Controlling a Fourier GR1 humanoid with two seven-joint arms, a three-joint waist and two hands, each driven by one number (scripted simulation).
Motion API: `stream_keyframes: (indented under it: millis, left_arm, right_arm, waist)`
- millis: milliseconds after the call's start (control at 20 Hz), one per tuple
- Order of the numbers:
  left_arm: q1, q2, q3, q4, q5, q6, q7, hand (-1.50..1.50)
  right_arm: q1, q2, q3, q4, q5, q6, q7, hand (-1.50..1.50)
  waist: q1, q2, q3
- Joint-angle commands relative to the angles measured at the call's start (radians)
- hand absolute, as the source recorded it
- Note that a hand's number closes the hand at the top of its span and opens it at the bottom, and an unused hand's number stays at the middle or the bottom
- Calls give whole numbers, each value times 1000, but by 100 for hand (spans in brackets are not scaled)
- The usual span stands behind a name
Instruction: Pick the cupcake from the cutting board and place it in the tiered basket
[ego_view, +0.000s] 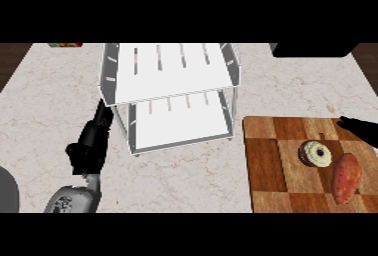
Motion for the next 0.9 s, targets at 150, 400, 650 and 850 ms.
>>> stream_keyframes:
  millis: [150, 400, 650, 850]
  left_arm:
    - [56, 0, 9, -74, -19, -22, 11, 0]
    - [79, -53, -32, -56, -59, -4, -17, 0]
    - [-25, -55, 17, 37, -44, -25, -5, 0]
    - [33, -21, 55, 3, -12, -72, -24, 0]
  right_arm:
    - [-79, 29, 2, 56, 22, 46, -12, -150]
    - [-75, 73, 15, 23, 38, 81, 25, -150]
    - [-64, 132, 98, 84, 137, -27, 17, -150]
    - [-74, 81, 56, 143, 137, -3, -36, -150]
  waist:
    - [3, 0, 0]
    - [2, -1, 0]
    - [-1, 0, 0]
    - [-1, 0, 0]
